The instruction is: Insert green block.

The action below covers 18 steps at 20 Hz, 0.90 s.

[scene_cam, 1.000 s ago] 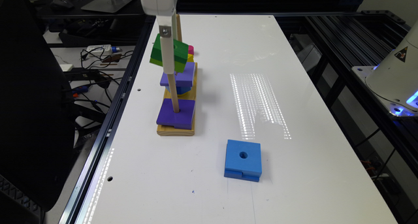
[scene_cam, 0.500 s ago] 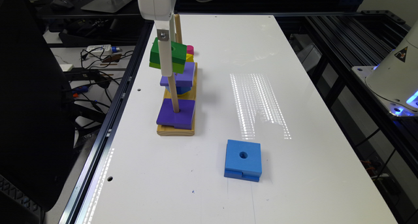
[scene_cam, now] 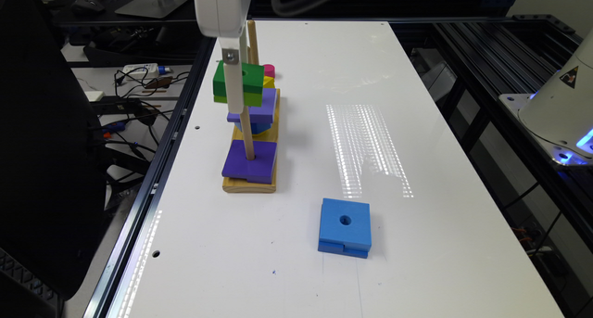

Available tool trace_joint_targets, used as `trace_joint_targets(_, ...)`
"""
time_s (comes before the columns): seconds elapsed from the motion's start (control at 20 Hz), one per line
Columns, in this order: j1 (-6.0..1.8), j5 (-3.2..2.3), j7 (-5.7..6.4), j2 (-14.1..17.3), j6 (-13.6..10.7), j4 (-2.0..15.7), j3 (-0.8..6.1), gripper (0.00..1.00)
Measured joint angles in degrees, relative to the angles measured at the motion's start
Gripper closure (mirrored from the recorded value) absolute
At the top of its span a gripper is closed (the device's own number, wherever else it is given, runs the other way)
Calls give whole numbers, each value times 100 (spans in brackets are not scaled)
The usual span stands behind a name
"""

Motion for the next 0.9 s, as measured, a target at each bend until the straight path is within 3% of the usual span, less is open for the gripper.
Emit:
trace_joint_targets(0.5, -1, -4, -1, 17, 1, 0, 0, 100)
trace_joint_targets(0.75, -2, -80, -1, 342, 274, -5, -4, 100)
trace_joint_targets(0.9, -2, -94, -1, 396, 312, -4, -3, 100)
